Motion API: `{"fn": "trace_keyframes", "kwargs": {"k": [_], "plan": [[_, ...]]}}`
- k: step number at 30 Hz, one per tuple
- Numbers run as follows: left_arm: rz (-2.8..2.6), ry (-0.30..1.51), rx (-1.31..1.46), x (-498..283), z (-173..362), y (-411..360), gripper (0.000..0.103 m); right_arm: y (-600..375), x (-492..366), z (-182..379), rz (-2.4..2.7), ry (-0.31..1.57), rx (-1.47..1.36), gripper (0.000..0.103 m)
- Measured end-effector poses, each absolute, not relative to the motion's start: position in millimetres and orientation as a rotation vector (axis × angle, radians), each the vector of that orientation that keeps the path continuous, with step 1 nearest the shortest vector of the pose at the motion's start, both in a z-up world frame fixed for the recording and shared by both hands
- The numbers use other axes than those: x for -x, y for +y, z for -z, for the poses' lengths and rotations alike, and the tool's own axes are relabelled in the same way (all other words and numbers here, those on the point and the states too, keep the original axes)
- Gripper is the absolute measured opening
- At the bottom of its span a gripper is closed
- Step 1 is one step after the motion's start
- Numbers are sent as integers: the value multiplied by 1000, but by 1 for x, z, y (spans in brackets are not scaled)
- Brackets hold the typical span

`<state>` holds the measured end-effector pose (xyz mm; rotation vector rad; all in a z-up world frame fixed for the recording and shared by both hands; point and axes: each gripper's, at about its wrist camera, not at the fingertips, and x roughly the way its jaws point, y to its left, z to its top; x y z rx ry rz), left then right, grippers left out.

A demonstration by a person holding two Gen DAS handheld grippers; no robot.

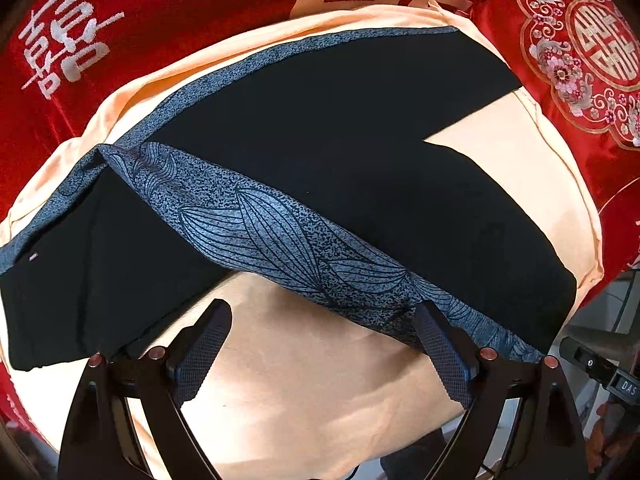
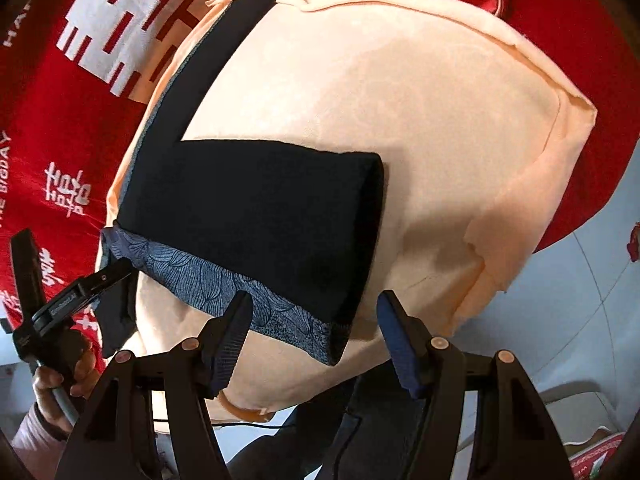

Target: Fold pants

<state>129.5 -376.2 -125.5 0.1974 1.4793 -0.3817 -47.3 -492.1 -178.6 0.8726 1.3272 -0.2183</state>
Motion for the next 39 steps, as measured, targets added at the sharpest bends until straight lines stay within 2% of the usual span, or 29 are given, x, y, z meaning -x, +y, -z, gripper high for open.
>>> {"fn": "trace_keyframes", "kwargs": {"k": [14, 15, 17, 19, 27, 28, 29, 30, 31, 33, 34, 35, 39], "plan": [[365, 1539, -130, -126, 147, -369, 94, -464, 59, 215, 69, 1378, -908, 68], [362, 1547, -116, -126, 150, -368, 94, -461, 58, 218, 60, 1377, -905, 66], [363, 1558, -87, -127, 153, -367, 94, -458, 55, 218, 28, 1362, -920, 51], [371, 1569, -55, -127, 157, -364, 94, -456, 54, 214, 12, 1344, -930, 46], [405, 1604, 24, -125, 171, -381, 94, -457, 48, 220, 5, 1353, -980, 46], [398, 1610, 39, -126, 173, -382, 94, -457, 46, 224, 8, 1375, -998, 39], [393, 1607, 53, -128, 174, -384, 93, -457, 43, 225, 11, 1395, -1001, 9], [388, 1595, 73, -133, 172, -382, 81, -458, 39, 222, 6, 1410, -1004, 3], [385, 1589, 86, -132, 170, -383, 71, -459, 37, 219, 1, 1407, -1013, 3], [401, 1592, 113, -137, 168, -384, 34, -466, 29, 201, -38, 1346, -1047, 3], [417, 1606, 151, -143, 166, -382, 27, -470, 23, 189, -59, 1317, -1043, 3], [423, 1613, 176, -146, 164, -381, 24, -475, 14, 176, -78, 1288, -1031, 3], [444, 1556, 216, -162, 136, -383, 24, -503, -44, 122, -163, 1173, -960, 3]]}}
